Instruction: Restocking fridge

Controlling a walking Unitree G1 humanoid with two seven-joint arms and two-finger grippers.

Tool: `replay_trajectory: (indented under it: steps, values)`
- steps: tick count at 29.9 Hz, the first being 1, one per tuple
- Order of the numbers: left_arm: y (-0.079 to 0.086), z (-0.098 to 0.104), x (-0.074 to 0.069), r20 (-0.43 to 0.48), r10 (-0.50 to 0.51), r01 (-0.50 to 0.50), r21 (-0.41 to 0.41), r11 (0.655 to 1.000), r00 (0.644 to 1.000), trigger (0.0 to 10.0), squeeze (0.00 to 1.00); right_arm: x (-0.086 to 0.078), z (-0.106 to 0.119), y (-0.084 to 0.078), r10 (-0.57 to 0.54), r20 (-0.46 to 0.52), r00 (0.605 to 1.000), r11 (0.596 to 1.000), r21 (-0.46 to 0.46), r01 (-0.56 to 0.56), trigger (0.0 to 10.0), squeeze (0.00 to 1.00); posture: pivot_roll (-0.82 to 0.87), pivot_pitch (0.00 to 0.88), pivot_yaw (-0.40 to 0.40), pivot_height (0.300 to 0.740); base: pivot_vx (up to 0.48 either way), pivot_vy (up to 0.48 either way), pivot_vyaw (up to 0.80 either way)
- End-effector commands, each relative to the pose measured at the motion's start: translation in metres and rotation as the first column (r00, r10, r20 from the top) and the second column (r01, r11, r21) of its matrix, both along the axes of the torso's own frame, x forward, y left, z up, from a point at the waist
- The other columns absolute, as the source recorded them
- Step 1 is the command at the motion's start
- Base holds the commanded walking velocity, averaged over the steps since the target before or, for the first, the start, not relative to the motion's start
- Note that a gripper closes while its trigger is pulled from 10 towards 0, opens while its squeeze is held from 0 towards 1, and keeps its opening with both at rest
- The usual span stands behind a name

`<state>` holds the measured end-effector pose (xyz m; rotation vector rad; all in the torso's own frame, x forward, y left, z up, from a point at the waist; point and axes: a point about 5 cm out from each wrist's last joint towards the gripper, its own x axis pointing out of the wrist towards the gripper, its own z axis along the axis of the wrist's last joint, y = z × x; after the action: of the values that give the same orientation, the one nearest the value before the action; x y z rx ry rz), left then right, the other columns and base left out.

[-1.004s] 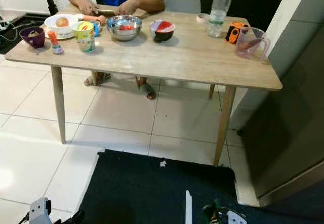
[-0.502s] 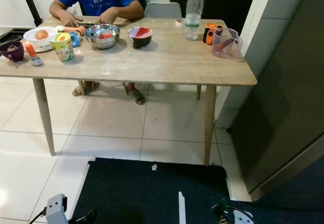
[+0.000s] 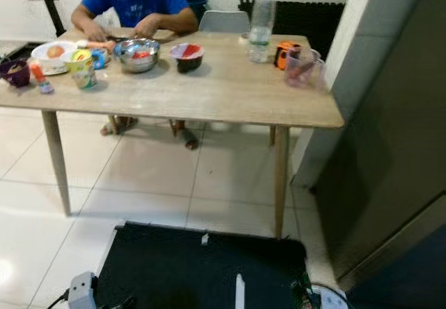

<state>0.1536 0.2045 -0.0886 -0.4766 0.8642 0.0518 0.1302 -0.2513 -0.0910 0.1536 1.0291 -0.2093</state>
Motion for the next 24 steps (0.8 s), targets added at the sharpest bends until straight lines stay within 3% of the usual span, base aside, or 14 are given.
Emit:
replay_trajectory:
  steps: [1,8,24]
  values:
    - [-0.0014,-0.0027,-0.0056,-0.023,-0.012,0.012,0.001,1.000,1.000,10.0,0.00,-0.0031,-0.0015,0.0009,0.015,-0.021,1.000,1.000,0.000,-0.015,10.0,0.00,-0.04,0.011,-0.006,0.740,0.000,-0.442,-0.64]
    - [-0.0035,-0.0033,-0.0061,-0.026,-0.021,0.020,-0.001,1.000,0.999,10.0,0.00,-0.0021,-0.0006,-0.0013,0.008,-0.019,1.000,1.000,-0.004,-0.008,10.0,0.00,-0.04,0.003,-0.009,0.740,0.000,-0.442,-0.73]
    - [-0.0038,-0.0039,-0.0070,-0.031,-0.012,0.012,0.005,1.000,0.999,10.0,0.00,-0.0019,-0.0014,0.0014,0.012,-0.021,1.000,1.000,-0.002,-0.012,10.0,0.00,-0.04,0.019,0.000,0.740,0.000,-0.394,0.00]
